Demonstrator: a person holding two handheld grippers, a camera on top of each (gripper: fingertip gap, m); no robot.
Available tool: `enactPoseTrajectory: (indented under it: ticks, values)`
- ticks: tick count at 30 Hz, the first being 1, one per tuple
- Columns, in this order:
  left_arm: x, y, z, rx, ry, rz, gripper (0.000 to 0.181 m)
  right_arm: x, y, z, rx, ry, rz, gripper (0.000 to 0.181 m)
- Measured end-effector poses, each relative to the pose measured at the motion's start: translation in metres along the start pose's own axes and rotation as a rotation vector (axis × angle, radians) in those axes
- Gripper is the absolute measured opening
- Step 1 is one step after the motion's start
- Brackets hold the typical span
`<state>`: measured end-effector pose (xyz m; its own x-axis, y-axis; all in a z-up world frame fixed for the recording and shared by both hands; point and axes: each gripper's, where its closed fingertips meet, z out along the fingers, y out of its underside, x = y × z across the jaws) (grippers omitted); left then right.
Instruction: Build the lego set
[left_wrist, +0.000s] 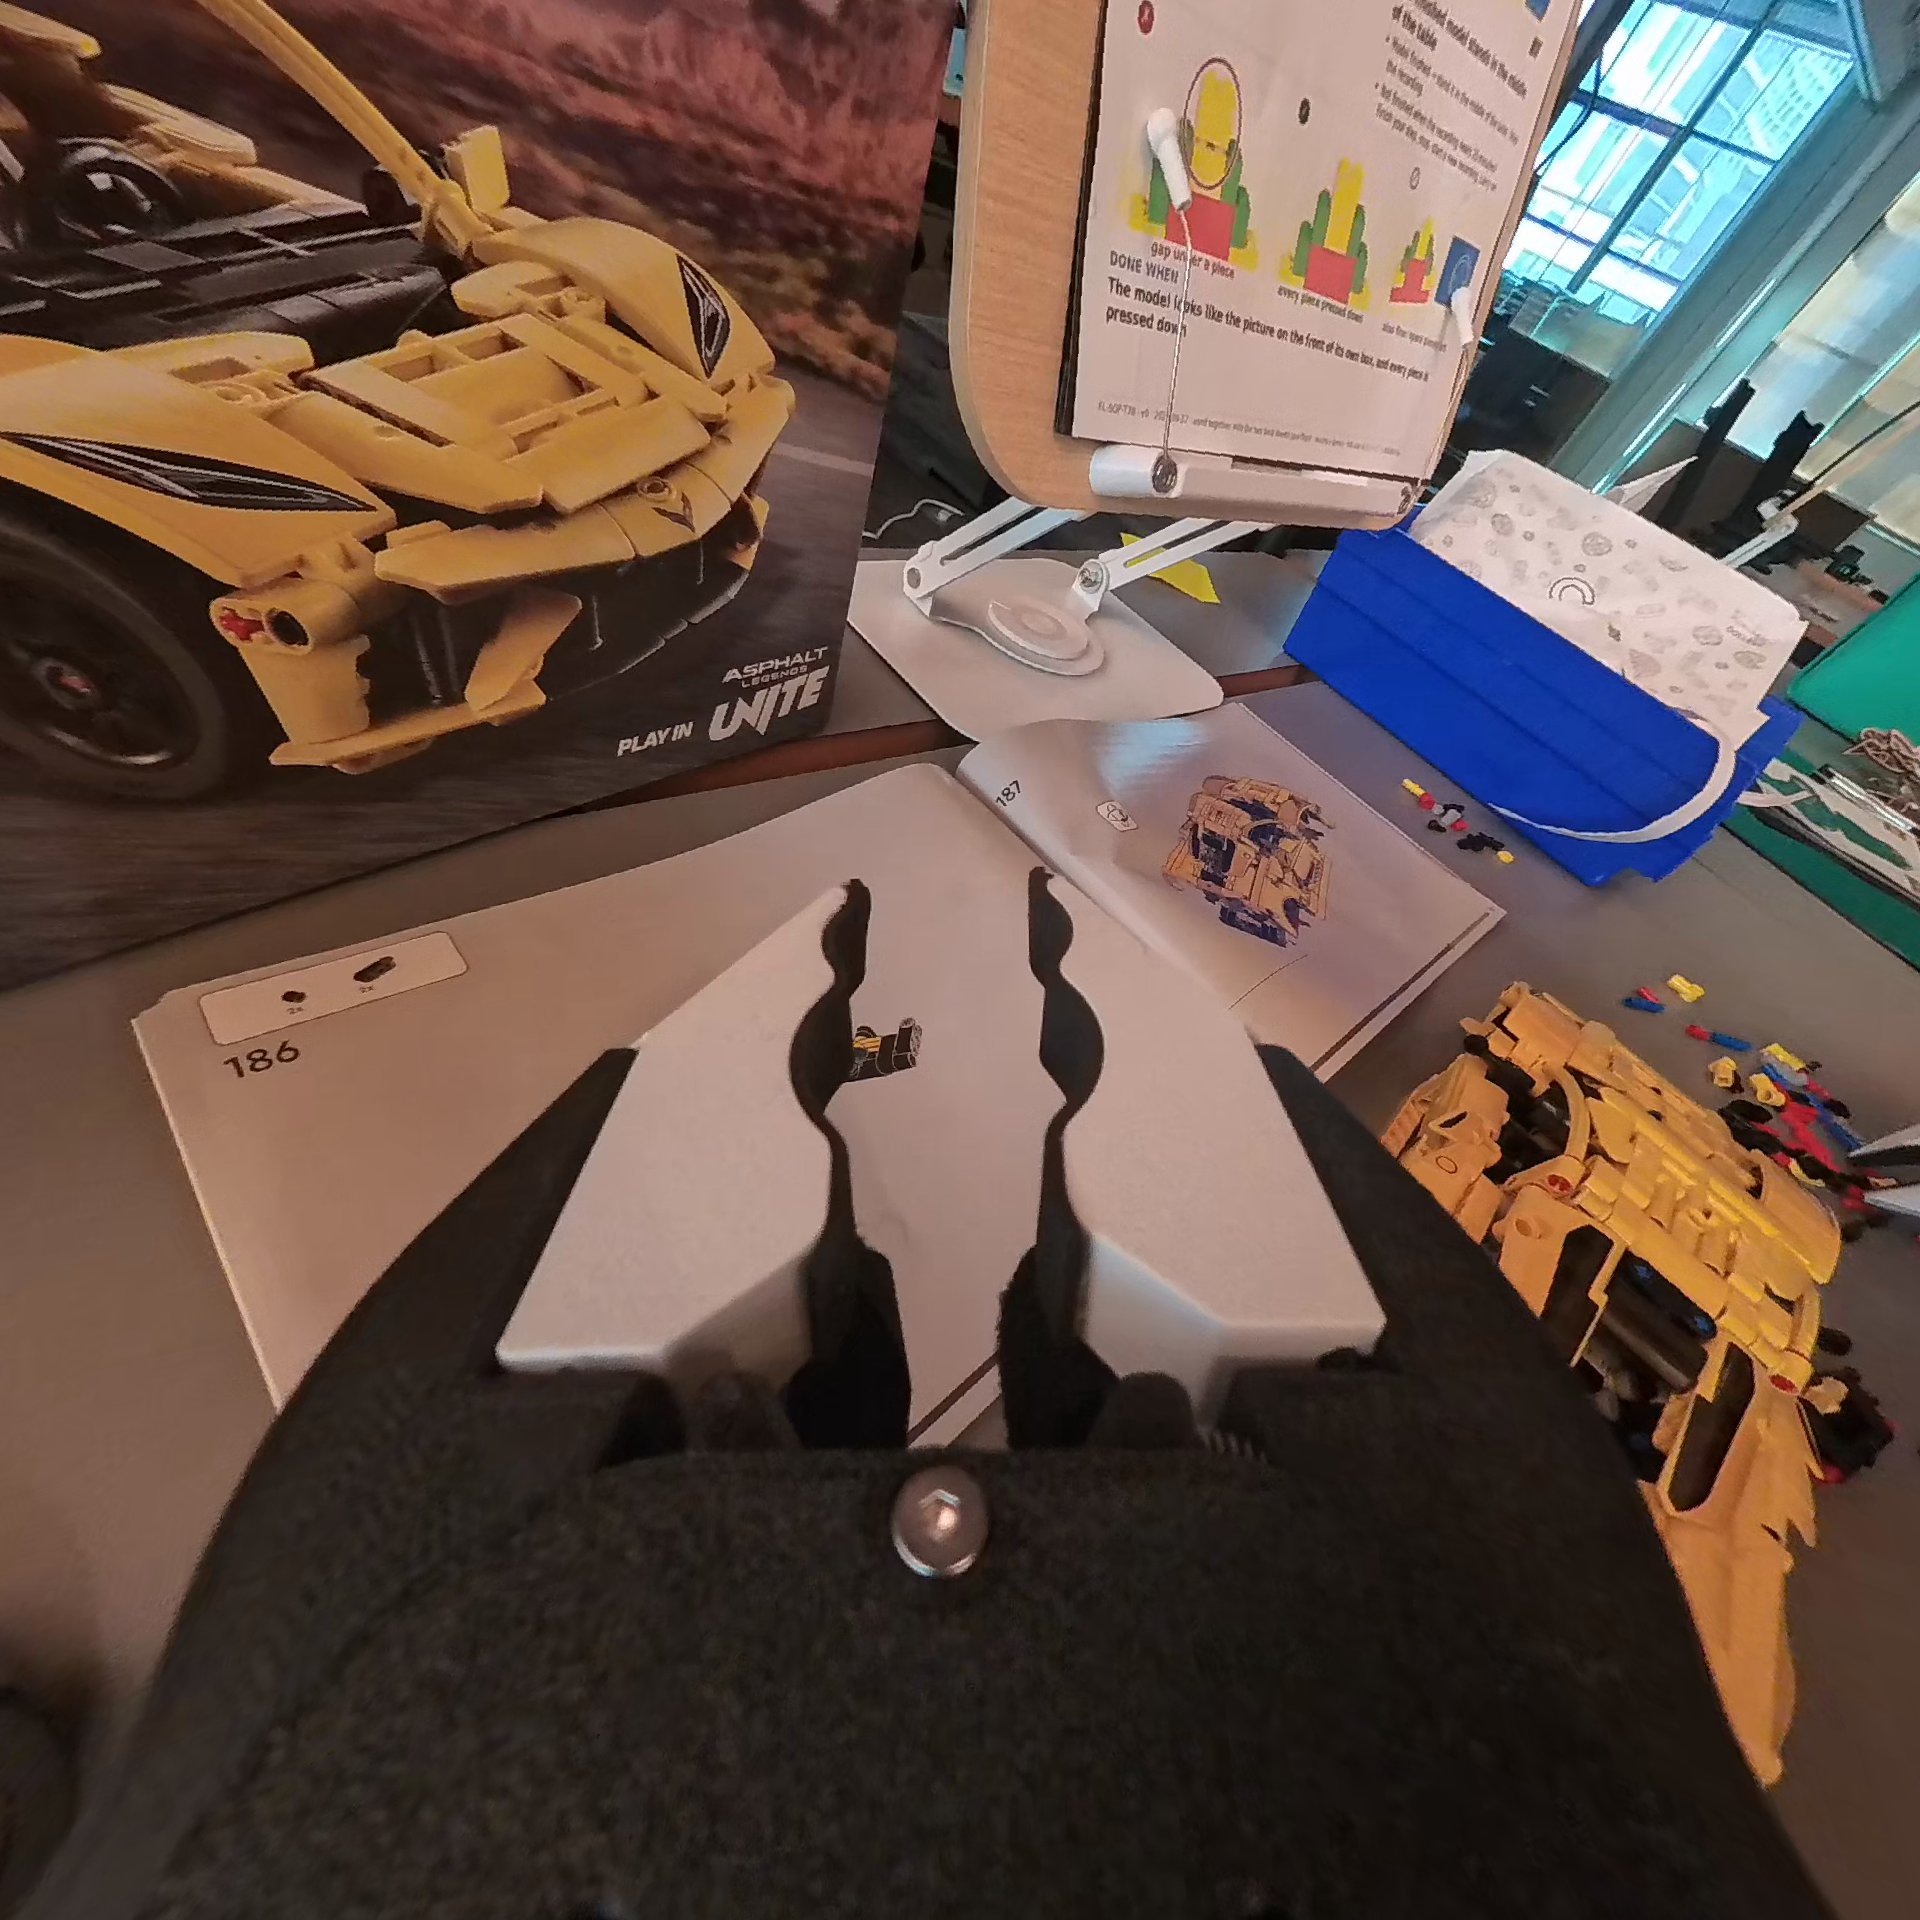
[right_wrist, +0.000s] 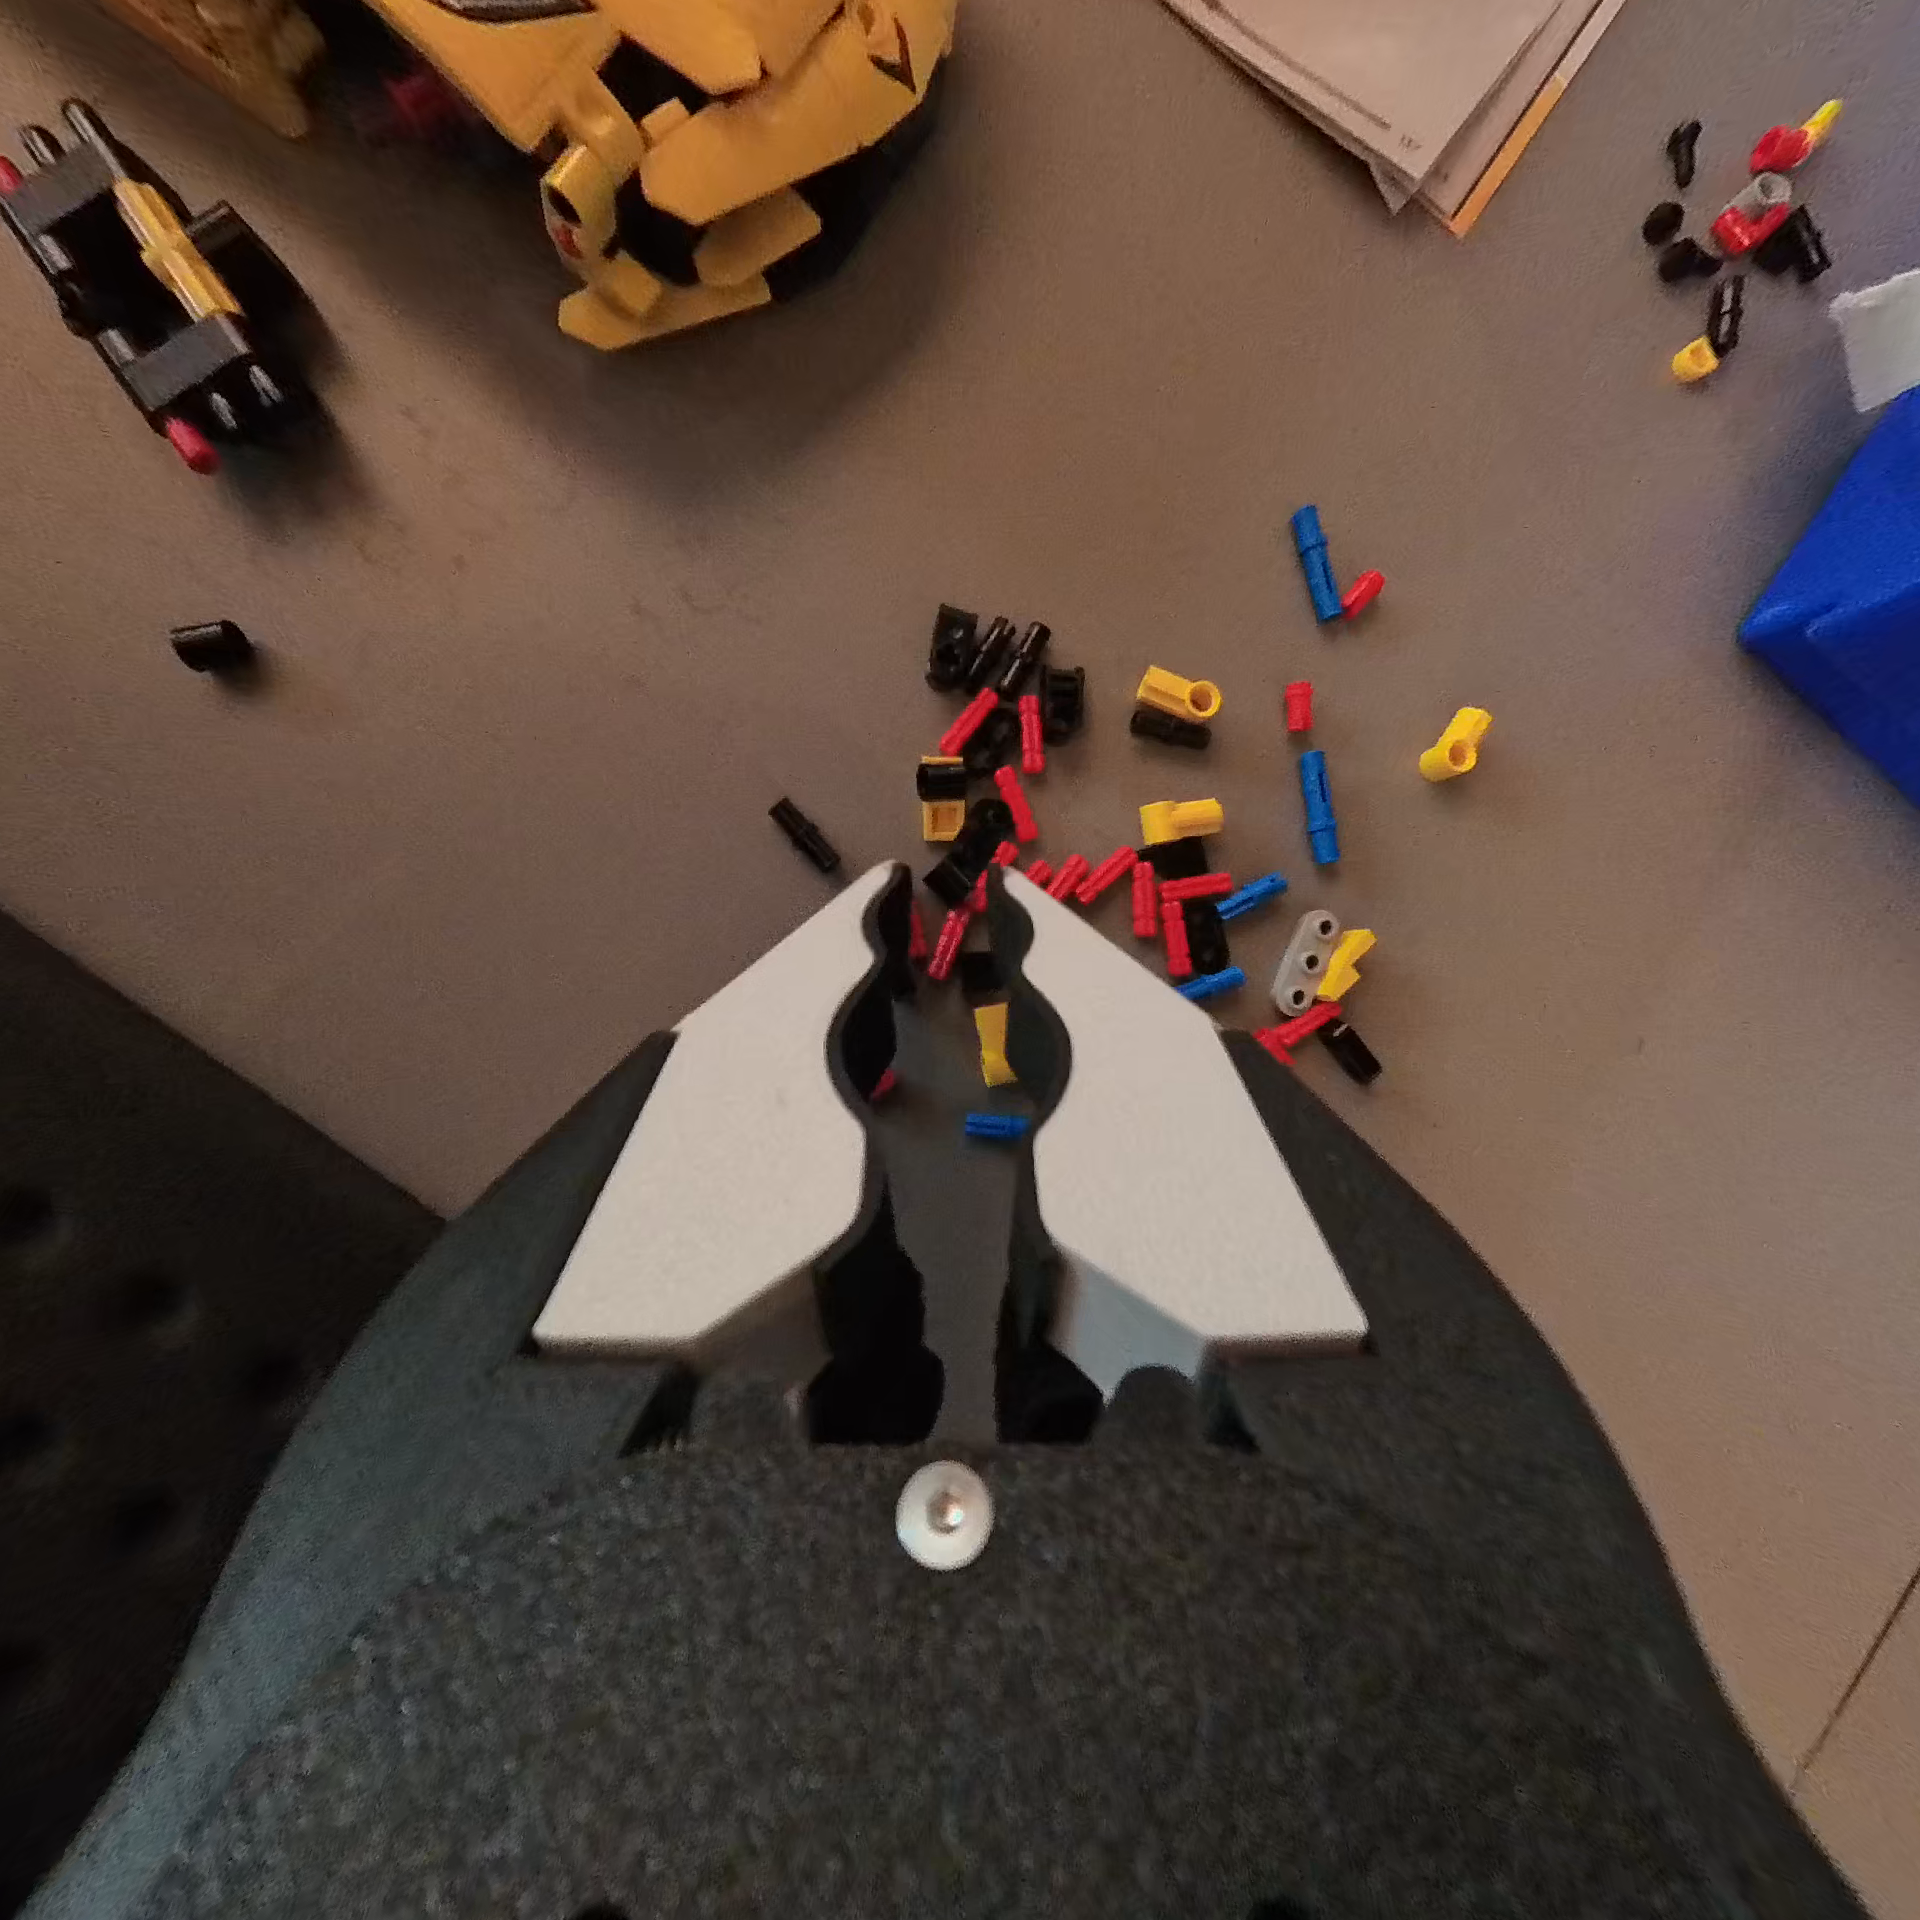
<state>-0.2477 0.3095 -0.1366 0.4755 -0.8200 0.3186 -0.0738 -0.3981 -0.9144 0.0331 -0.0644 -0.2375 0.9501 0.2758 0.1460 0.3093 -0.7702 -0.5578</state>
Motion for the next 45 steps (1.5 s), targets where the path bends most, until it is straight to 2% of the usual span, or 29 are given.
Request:
enactPoseTrajectory:
  ticks: [11,14,17,21,23,25,28,37,42,45]
  values:
    - [-0.001,-0.001,-0.002,0.005,-0.002,-0.002,0.030,0.001,0.002,0.003,-0.036,0.013,-0.035,0.008]
    - [0.000,-0.001,-0.001,0.003,-0.001,0.002,0.030,-0.004,-0.009,-0.003,0.000,-0.002,-0.049,0.008]
    - [0.000,-0.001,-0.001,0.002,-0.003,0.004,0.030,-0.032,-0.031,-0.012,0.060,-0.115,-0.086,0.008]
    - [0.000,-0.002,-0.002,0.003,-0.004,0.002,0.030,-0.102,-0.042,-0.017,0.067,-0.410,-0.141,0.009]
    - [0.000,-0.002,-0.002,0.001,-0.004,0.006,0.030,-0.124,-0.041,-0.014,0.066,-0.451,-0.185,0.009]
    - [-0.001,-0.001,-0.002,-0.003,-0.009,0.012,0.030,-0.131,-0.033,-0.007,0.040,-0.421,-0.258,0.008]
    - [-0.005,0.002,-0.002,-0.017,-0.028,0.021,0.030,-0.134,-0.024,-0.002,0.020,-0.393,-0.303,0.008]
    - [-0.020,0.006,-0.009,-0.055,-0.109,0.062,0.030,-0.131,-0.020,-0.001,-0.005,-0.406,-0.259,0.010]
    - [-0.026,0.009,-0.010,-0.081,-0.145,0.088,0.030,-0.129,-0.021,-0.002,0.004,-0.407,-0.235,0.024]
    - [-0.027,0.010,-0.011,-0.086,-0.153,0.096,0.030,-0.115,-0.031,-0.010,0.063,-0.371,-0.203,0.026]
